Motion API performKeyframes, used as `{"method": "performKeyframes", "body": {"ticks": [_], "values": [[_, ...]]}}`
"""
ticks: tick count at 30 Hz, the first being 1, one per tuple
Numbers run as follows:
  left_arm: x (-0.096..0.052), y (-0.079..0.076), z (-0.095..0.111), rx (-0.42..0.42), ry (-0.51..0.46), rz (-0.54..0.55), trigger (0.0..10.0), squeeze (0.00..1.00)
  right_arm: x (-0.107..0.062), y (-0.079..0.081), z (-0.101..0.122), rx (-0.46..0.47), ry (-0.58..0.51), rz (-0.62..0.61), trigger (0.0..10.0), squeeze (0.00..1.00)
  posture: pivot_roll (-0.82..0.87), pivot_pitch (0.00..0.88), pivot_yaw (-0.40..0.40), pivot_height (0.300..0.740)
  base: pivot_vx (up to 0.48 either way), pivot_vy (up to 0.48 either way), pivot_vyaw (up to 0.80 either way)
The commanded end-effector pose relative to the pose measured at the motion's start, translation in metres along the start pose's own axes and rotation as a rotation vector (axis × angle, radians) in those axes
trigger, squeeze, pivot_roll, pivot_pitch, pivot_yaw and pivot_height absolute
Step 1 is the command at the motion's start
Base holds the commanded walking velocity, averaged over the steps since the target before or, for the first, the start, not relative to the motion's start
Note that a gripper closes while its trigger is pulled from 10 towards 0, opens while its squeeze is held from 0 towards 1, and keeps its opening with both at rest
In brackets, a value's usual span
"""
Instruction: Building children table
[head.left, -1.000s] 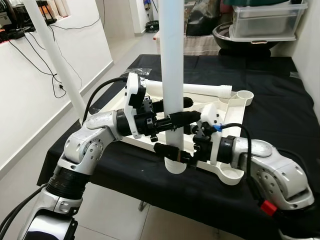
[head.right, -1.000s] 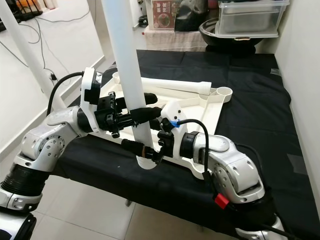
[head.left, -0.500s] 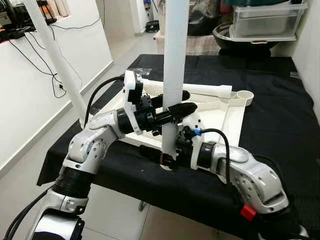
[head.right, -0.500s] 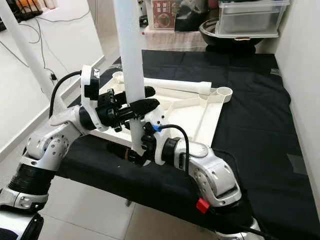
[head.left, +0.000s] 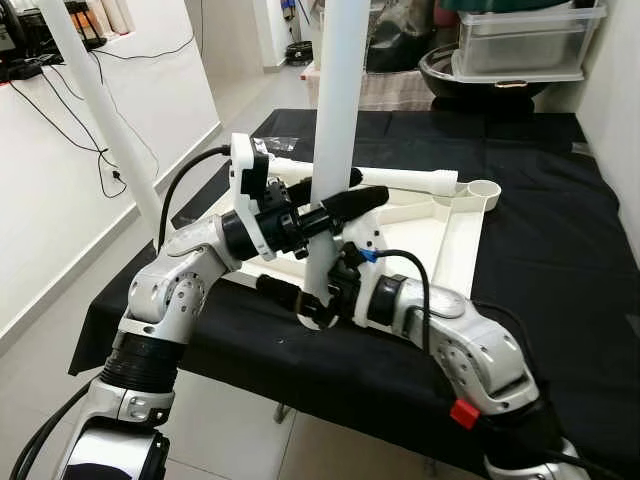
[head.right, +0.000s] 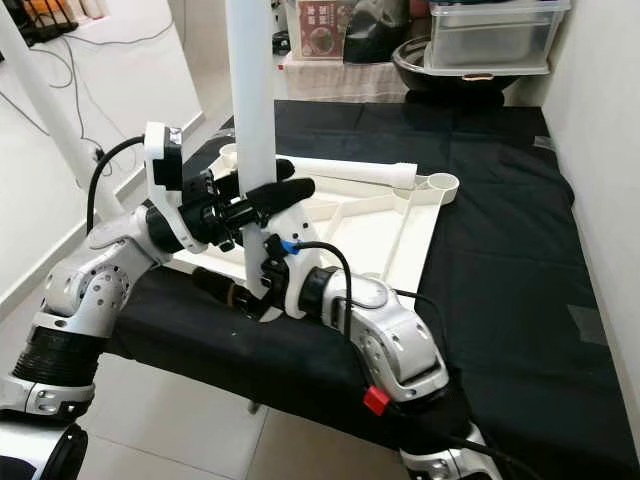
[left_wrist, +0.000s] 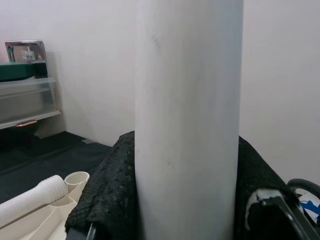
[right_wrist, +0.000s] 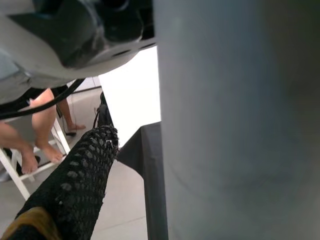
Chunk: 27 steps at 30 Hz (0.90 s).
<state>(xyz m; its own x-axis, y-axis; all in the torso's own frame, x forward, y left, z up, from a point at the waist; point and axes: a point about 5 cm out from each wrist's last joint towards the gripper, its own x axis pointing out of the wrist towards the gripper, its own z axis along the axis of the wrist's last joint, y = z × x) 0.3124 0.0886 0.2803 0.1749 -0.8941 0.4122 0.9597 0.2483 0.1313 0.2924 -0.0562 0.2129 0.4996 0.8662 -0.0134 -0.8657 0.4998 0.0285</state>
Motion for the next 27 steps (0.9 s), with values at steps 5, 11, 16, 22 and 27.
{"method": "performKeyframes", "body": {"ticks": [5, 11, 16, 22, 27], "values": [[0.023, -0.017, -0.005, -0.034, -0.002, -0.130, 10.0, 0.00, 0.013, 0.009, 0.002, 0.008, -0.002, 0.046, 0.0, 0.00, -0.07, 0.053, 0.069, 0.740, 0.000, 0.000, 0.00], [0.023, -0.018, -0.004, -0.035, -0.009, -0.128, 10.0, 0.00, 0.011, 0.007, 0.001, 0.006, -0.003, 0.045, 0.0, 0.00, -0.07, 0.052, 0.068, 0.740, 0.000, 0.000, 0.00], [0.023, -0.017, 0.000, -0.033, -0.019, -0.123, 10.0, 0.00, 0.010, 0.003, -0.001, 0.001, 0.006, 0.025, 0.0, 0.00, -0.07, 0.052, 0.067, 0.740, 0.000, 0.000, 0.00], [0.022, -0.015, 0.005, -0.036, -0.034, -0.119, 10.0, 0.00, 0.008, -0.001, -0.001, -0.001, 0.011, 0.006, 0.0, 0.00, -0.07, 0.053, 0.065, 0.740, 0.000, 0.000, 0.00], [0.018, -0.013, 0.012, -0.046, -0.057, -0.117, 10.0, 0.00, 0.007, -0.005, -0.001, -0.003, 0.011, -0.016, 0.0, 0.00, -0.07, 0.053, 0.064, 0.740, 0.000, 0.000, 0.00]]}}
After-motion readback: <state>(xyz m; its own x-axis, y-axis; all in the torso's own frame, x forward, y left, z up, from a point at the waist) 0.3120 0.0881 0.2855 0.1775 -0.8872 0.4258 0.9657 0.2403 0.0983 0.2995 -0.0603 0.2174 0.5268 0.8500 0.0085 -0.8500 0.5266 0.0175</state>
